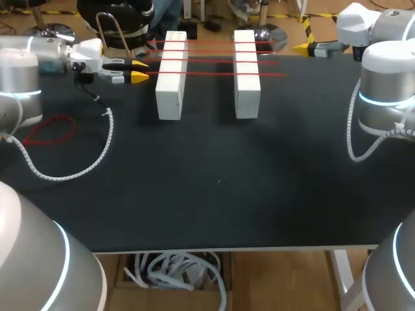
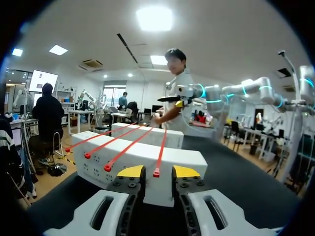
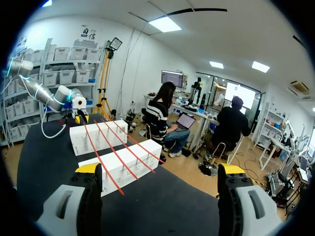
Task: Grab the tape and strap the tape.
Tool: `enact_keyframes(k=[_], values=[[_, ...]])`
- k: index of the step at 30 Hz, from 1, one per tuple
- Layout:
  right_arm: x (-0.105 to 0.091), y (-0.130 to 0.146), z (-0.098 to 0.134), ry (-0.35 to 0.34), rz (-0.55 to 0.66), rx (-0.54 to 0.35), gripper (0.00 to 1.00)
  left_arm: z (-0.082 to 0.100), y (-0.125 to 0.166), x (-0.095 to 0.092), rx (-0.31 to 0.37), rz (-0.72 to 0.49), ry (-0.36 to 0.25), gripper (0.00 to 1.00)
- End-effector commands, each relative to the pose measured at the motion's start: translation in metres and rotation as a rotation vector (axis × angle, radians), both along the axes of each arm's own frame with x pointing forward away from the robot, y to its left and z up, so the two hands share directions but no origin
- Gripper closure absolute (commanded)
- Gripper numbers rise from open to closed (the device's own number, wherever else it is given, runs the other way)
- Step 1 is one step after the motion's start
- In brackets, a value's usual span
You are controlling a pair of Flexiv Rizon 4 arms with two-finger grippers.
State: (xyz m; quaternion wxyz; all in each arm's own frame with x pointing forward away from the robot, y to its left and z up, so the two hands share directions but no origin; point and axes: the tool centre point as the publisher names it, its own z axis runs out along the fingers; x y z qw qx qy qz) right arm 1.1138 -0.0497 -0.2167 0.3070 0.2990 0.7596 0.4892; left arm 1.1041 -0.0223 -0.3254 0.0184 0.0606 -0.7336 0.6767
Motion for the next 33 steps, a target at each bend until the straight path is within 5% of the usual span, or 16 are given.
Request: enact_keyframes(k=[1, 22, 28, 29, 33], values=[[0.0002, -0.0001, 0.0002, 0.002, 0.0, -0.001, 0.0, -0.0024, -0.0017, 0.0005, -0.004, -0.002, 0.0, 0.72], [0.0002, -0.0001, 0.0002, 0.002, 0.0, -0.001, 0.0, -0.0027, -0.0073, -0.0026, -0.002, -0.018, -0.01, 0.73], [0.0002, -0.0001, 0.0002, 0.002, 0.0, -0.001, 0.0, -0.0031, -0.0091, -0.0053, -0.005, -0.027, -0.008, 0.79], [0.0002, -0.0001, 0.0002, 0.002, 0.0, -0.001, 0.0, -0.0033, -0.0093, -0.0057, -0.004, -0.027, -0.008, 0.88], [0.0002, -0.0001, 0.0002, 0.002, 0.0, -0.001, 0.0, -0.0032, -0.0099, -0.0063, -0.003, -0.029, -0.007, 0.87]])
